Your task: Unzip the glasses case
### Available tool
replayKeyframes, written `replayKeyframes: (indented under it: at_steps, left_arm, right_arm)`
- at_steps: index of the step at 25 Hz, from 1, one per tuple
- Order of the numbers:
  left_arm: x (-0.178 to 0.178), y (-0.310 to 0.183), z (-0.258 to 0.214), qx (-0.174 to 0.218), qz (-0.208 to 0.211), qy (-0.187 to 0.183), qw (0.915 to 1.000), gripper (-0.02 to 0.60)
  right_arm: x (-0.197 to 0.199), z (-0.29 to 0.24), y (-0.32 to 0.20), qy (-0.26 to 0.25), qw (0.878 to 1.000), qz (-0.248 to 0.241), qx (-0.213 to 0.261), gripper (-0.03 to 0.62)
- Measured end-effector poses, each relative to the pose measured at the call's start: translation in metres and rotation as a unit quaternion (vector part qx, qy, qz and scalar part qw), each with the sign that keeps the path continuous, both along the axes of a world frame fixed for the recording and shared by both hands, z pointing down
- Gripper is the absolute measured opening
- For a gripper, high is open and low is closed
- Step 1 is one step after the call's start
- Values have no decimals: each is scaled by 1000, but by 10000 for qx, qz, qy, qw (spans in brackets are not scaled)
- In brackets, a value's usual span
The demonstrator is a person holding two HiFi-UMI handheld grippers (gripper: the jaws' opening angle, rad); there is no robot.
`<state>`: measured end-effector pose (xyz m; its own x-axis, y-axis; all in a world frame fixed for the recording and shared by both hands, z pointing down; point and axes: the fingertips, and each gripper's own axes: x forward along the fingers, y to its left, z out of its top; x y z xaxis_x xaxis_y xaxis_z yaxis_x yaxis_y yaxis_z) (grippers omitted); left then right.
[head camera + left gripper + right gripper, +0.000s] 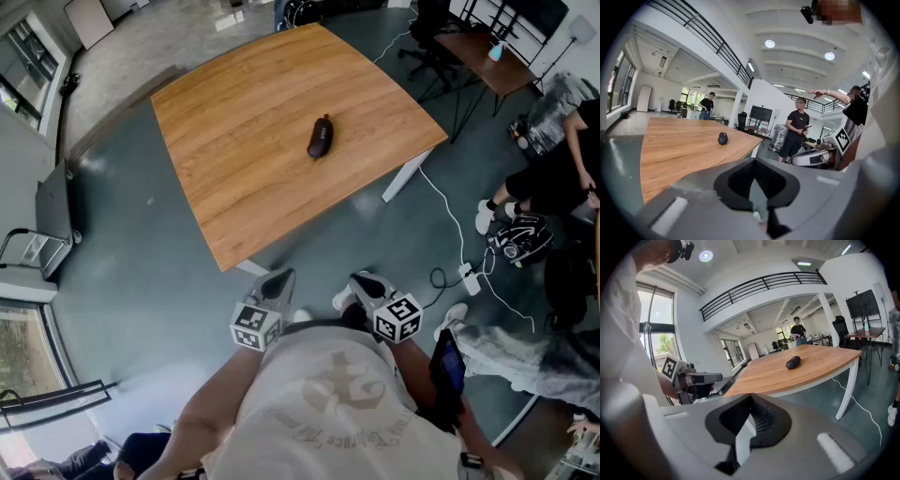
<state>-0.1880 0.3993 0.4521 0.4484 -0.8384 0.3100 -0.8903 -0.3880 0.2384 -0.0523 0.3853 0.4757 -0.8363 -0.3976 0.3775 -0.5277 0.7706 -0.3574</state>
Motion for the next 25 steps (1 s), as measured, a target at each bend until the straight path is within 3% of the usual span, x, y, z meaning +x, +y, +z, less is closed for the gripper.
replayKeyframes:
  at_steps: [13, 25]
  left_arm:
    - [2, 2, 20, -397, 47, -19, 9992, 5]
    - [14, -61, 15, -560, -290, -96, 9980, 5]
  right_arm:
    - [10, 1, -18, -38, 9995, 308, -14, 9]
    - [11, -4, -90, -95, 9999, -126, -17, 9]
